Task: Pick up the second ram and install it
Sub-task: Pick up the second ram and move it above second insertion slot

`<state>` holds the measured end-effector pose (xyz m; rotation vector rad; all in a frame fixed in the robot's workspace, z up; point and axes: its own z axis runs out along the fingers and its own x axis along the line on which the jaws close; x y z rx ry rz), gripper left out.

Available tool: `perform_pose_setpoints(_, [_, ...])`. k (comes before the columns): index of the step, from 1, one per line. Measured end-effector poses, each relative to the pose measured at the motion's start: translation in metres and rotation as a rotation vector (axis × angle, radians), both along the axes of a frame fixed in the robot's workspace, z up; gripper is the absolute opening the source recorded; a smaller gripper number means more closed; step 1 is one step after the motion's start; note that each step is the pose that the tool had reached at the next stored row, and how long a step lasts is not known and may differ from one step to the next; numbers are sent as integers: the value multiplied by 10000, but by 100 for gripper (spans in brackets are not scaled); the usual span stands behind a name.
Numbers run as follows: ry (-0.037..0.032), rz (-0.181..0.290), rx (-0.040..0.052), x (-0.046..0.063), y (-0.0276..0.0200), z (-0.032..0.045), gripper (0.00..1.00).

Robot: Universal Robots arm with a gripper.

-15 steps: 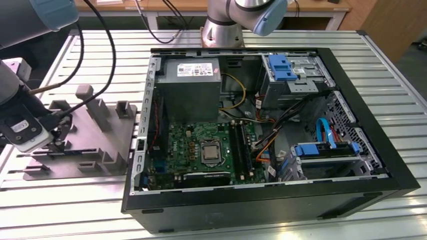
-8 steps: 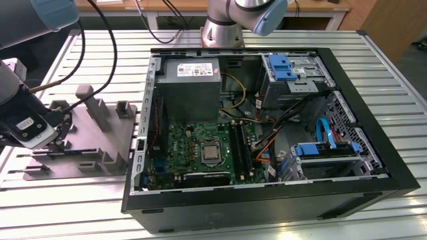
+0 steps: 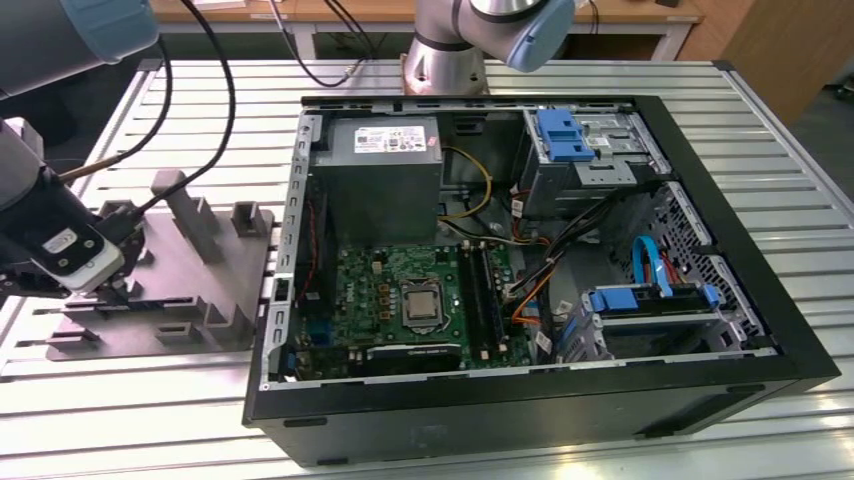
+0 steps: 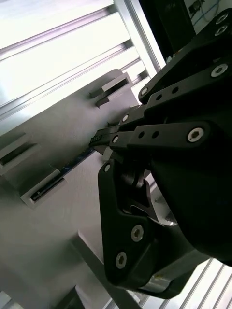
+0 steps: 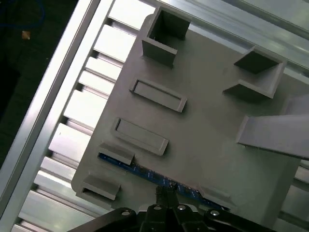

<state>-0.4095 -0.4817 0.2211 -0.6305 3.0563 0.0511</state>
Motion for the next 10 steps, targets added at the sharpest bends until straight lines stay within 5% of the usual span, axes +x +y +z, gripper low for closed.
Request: perform_pose_setpoints(10, [0, 1299, 0, 0, 0, -2, 11])
